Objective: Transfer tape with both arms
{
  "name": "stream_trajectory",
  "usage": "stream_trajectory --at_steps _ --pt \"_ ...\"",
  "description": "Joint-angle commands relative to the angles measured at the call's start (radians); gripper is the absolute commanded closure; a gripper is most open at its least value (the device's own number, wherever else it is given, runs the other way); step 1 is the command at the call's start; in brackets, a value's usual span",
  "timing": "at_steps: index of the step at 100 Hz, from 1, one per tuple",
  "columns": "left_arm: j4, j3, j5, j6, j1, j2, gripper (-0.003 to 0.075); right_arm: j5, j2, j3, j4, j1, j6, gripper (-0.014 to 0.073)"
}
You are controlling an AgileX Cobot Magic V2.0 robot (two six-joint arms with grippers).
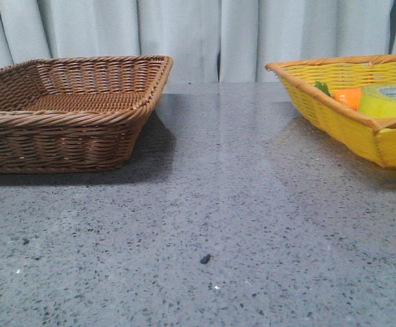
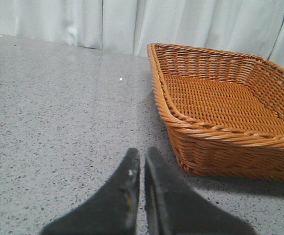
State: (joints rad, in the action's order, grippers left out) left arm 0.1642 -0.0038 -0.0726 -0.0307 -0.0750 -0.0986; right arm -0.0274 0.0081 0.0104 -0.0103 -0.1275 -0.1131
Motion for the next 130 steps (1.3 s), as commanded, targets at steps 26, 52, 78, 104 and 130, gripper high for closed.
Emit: stream_trajectory --at_steps 26,52,78,104,130 --pt "0.009 -0.033 0.084 -0.004 -0.008 -0.019 0.0741 0.086 0.021 -0.001 -0.008 -0.006 0.008 0.0668" --pt "0.009 -0.033 0.084 -0.004 -0.008 -0.019 0.0741 0.086 0.021 -0.001 -0.008 -0.006 0.008 0.0668" --pt "0.009 -0.033 0.084 -0.004 -0.008 -0.019 0.0741 0.086 0.021 -0.001 0.028 -0.006 0.008 0.0668" --pt "0.009 -0.060 0.102 -0.003 -0.008 -0.019 0.0741 0.082 0.023 -0.032 0.076 -0.006 0.008 0.0666" --pt "-0.149 -0.194 0.100 -0.001 -0.008 -0.031 0.0741 -0.098 0.133 -0.239 0.072 -0.006 0.008 0.0654"
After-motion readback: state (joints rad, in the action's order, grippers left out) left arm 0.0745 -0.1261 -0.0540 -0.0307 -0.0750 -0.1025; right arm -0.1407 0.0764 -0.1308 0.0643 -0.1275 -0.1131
